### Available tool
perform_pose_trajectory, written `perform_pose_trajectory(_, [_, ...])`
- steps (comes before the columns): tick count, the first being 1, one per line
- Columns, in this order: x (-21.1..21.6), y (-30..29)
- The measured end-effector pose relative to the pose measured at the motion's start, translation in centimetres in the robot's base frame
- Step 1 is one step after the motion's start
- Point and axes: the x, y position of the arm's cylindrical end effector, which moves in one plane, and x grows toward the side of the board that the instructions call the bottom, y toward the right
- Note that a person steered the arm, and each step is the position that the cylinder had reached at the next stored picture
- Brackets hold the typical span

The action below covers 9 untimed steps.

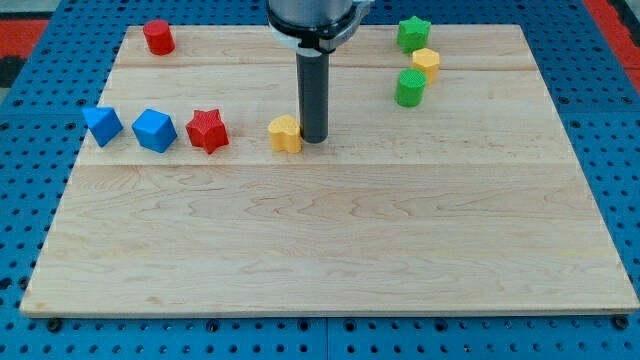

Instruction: Move the green circle diagonally bottom right to the red circle

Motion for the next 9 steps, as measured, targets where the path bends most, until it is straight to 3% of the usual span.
perform_pose_trajectory(1, [0.1,4.3])
perform_pose_trajectory(2, [-3.5,16.8])
perform_pose_trajectory(3, [-9.6,22.8])
perform_pose_trajectory(4, [-11.8,19.4])
perform_pose_trajectory(5, [-10.8,13.7])
perform_pose_trajectory(6, [-7.7,11.5])
perform_pose_trajectory(7, [-8.8,9.2])
perform_pose_trajectory(9, [-2.7,6.9])
